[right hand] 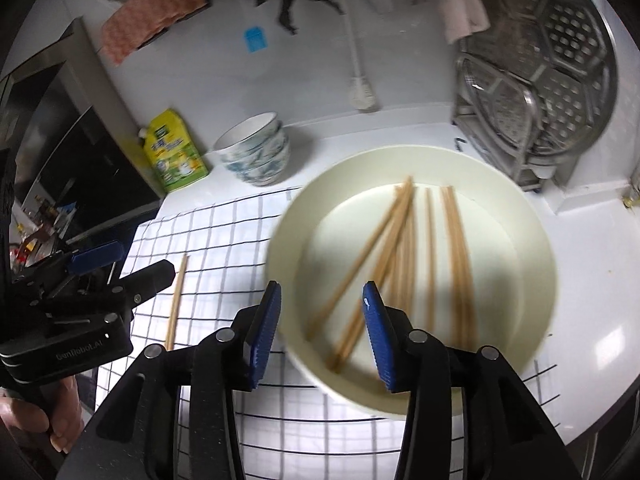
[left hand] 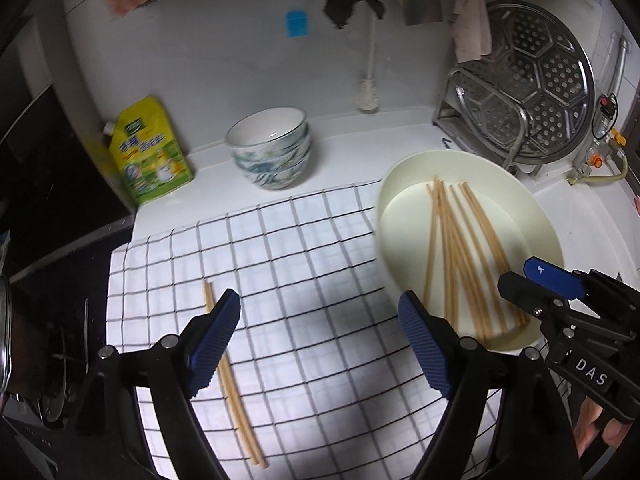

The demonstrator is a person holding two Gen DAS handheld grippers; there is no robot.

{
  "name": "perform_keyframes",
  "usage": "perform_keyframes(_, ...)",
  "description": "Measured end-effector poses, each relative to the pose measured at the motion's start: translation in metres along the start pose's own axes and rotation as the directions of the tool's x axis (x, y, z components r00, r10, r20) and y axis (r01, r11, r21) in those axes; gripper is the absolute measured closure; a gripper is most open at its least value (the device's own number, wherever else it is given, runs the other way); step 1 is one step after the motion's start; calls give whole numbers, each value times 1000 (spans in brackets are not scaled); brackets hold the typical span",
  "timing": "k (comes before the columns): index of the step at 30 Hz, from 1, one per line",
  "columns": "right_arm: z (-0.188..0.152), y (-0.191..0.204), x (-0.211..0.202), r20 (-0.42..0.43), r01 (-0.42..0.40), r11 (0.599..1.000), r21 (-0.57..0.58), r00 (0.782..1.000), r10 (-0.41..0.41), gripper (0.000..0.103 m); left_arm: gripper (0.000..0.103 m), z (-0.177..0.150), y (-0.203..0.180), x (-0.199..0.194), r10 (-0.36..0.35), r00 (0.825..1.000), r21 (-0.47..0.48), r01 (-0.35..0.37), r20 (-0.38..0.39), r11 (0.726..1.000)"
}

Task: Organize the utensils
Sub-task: 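Move both open tools back over the last chopsticks on the grid cloth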

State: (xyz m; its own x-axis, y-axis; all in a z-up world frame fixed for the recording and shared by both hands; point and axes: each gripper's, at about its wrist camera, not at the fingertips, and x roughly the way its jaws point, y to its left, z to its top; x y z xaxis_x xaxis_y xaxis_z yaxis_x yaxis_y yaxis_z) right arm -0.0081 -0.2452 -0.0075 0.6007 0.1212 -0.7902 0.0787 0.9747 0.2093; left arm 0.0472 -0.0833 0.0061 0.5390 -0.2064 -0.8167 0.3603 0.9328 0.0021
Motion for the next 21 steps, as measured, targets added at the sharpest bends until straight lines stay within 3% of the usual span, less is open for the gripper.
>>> perform_keyframes(11,-3,59,25,-61,-7,999,-52,998,4,56,22,-25,66,-9,-6,1000,-81,6,1,997)
perform_keyframes(15,-8,81,27,-47,-14,999,-53,999,12,55,20,-38,93,-14,3,1000,-106,-1,15,994)
perform_keyframes(21,-21,110,38,-61,-23,997,-72,998,19,54,20,-60,134,-1,21,999,-155,-25,-28,988)
